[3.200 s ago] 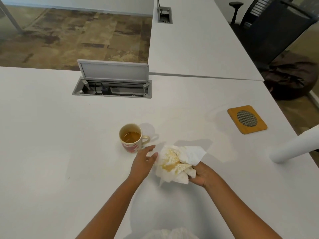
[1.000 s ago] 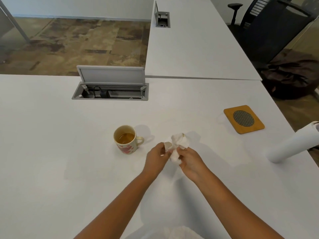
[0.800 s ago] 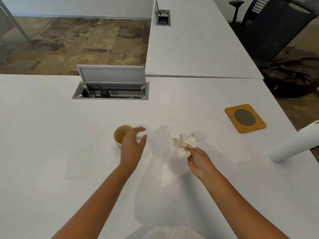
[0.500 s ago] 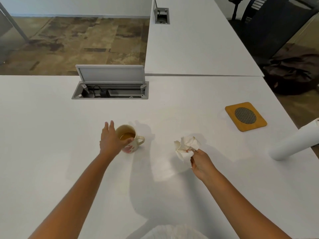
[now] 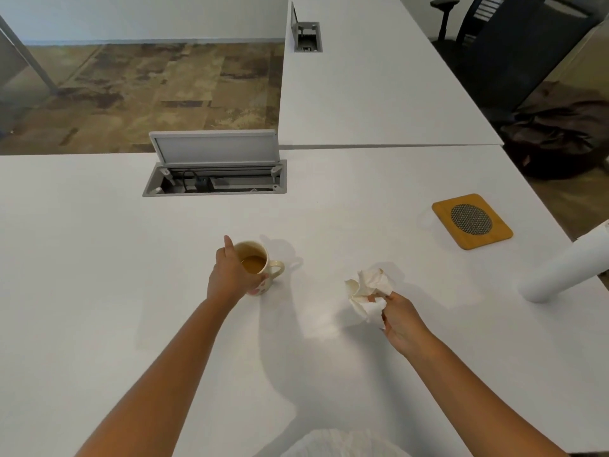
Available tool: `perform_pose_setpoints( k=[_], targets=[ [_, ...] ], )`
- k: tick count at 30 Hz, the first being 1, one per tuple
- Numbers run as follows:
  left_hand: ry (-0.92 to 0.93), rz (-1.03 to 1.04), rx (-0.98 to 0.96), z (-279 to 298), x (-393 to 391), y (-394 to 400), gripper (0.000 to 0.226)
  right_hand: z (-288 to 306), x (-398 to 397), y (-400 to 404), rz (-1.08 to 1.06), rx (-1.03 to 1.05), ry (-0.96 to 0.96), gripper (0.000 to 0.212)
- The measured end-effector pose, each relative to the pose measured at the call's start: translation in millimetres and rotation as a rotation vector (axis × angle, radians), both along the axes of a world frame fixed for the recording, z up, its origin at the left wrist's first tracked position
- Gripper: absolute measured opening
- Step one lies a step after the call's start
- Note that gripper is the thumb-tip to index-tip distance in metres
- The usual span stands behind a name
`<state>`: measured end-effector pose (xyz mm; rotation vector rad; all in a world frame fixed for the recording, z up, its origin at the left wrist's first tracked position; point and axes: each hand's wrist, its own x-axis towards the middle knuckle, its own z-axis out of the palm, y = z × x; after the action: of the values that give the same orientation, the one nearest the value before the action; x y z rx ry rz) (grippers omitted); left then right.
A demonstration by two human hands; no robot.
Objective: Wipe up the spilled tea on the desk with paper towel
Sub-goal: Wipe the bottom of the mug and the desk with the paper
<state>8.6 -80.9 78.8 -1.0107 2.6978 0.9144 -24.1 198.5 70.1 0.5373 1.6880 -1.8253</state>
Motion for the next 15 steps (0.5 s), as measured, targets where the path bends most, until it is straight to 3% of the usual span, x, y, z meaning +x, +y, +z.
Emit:
perform_pose_setpoints(
  k=[10,15],
  targets=[
    [0.210,0.003,0.080,64,4,6,0.107,6,-6,0,-0.090,-0.007,-0.004,0.018],
    [0.328,-0.025,0.097,102,9,29,0.107,15,-1,-27,-0.067,0.178,0.077,0.024]
  ],
)
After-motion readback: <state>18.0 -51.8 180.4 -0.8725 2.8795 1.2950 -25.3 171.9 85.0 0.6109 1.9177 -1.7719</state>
